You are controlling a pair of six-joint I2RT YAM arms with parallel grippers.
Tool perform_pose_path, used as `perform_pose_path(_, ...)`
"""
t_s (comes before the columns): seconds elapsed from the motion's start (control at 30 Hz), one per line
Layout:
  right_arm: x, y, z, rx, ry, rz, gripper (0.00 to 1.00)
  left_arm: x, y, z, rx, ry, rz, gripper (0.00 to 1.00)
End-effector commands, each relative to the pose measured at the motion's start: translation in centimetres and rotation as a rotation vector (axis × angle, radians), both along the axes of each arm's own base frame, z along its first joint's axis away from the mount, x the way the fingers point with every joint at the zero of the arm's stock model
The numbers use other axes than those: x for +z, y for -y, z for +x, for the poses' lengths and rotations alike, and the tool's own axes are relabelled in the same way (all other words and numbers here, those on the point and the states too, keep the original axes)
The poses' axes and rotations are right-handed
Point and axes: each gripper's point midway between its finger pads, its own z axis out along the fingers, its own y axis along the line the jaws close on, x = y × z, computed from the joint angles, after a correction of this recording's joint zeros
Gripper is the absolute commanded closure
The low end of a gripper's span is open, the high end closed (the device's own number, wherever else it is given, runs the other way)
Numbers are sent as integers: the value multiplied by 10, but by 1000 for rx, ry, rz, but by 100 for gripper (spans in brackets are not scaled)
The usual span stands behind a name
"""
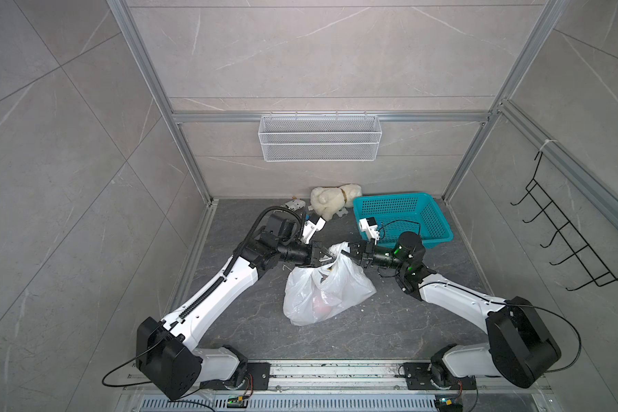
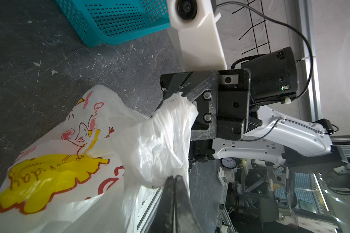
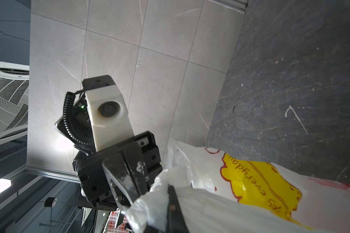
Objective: Place the peach into a plastic bag & tie a knot
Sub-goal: Cross the plastic bag at the center of the board.
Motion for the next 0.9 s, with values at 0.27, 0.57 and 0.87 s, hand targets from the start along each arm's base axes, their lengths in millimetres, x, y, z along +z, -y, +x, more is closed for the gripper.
perform_pose_path(0.27, 22, 4, -2, -8, 51, 72, 100, -11, -16, 18, 216, 241, 139, 100)
perform_pose_path(0.57, 26, 3, -7, 10, 62, 70, 100, -25, 3, 9, 171, 281, 193, 97)
perform_pose_path(0.87, 27, -1, -19, 49, 116, 18, 100, -49, -10, 5, 186, 346, 308, 85)
